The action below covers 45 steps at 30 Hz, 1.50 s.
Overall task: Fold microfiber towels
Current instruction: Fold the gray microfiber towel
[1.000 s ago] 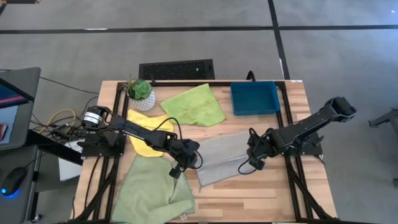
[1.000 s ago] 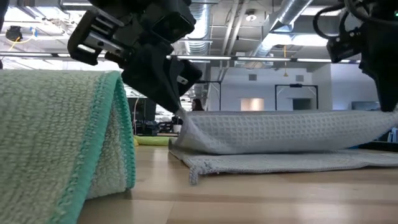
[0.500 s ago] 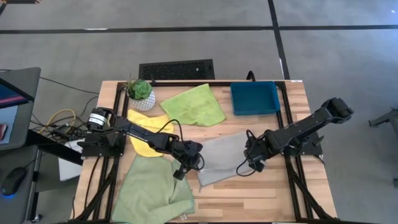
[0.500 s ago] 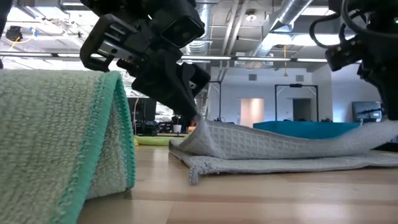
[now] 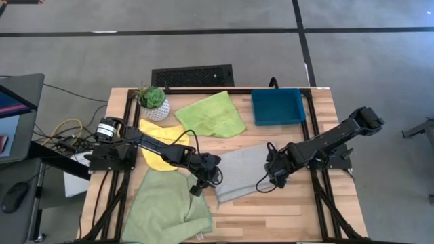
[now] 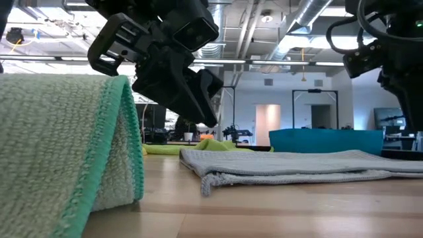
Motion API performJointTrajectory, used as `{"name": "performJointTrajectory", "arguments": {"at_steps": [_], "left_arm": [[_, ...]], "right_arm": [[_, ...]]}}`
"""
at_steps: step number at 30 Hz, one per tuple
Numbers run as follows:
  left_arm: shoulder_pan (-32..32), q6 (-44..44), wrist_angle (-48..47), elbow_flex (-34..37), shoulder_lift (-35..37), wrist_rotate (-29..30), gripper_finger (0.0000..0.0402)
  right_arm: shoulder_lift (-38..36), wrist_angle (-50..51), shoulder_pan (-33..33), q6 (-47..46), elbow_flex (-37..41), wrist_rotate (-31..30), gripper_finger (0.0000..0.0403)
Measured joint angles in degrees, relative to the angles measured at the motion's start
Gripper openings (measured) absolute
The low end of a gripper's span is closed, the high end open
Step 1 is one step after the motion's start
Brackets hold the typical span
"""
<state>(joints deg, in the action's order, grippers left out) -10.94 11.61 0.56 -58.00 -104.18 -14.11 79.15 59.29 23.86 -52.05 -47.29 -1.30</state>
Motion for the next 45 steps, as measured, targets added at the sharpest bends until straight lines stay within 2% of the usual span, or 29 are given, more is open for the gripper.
{"name": "performJointTrajectory", "arguments": {"at_steps": [6, 12, 19, 25, 28, 30, 33, 45], "left_arm": [[1.53, -0.91, -0.73, 0.00, 0.00, 0.99, 0.0155], [6.52, -6.53, -5.89, 0.00, 0.00, 3.93, 0.0155], [12.90, -8.35, -10.14, 0.00, 0.00, 4.07, 0.0155], [16.26, -10.59, -12.44, 0.00, 0.02, 4.05, 0.0155], [16.52, -12.25, -15.24, 0.00, 0.02, 3.88, 0.0155], [16.34, -12.50, -15.61, 0.00, 0.02, 1.76, 0.0155], [15.69, -12.56, -15.12, 0.00, 0.02, -1.50, 0.0155], [15.19, -16.74, -14.58, 0.00, 0.02, -5.90, 0.0155]], "right_arm": [[0.00, 0.06, -1.41, 5.83, 0.00, 0.02, 0.0187], [-0.02, 0.04, -5.14, 6.13, -0.09, 0.00, 0.0204], [-0.02, -0.65, -7.99, 10.68, -0.09, -0.13, 0.0200], [-0.04, -5.41, -9.03, 16.06, -0.09, -0.26, 0.0191], [-0.04, -8.36, -9.01, 18.87, -0.09, -0.22, 0.0187], [-0.04, -9.52, -9.01, 20.51, -0.07, -0.20, 0.0185], [-0.04, -10.07, -9.51, 21.07, -0.07, -0.23, 0.0183], [-0.04, -10.84, -10.88, 22.56, -0.07, -0.24, 0.0171]]}}
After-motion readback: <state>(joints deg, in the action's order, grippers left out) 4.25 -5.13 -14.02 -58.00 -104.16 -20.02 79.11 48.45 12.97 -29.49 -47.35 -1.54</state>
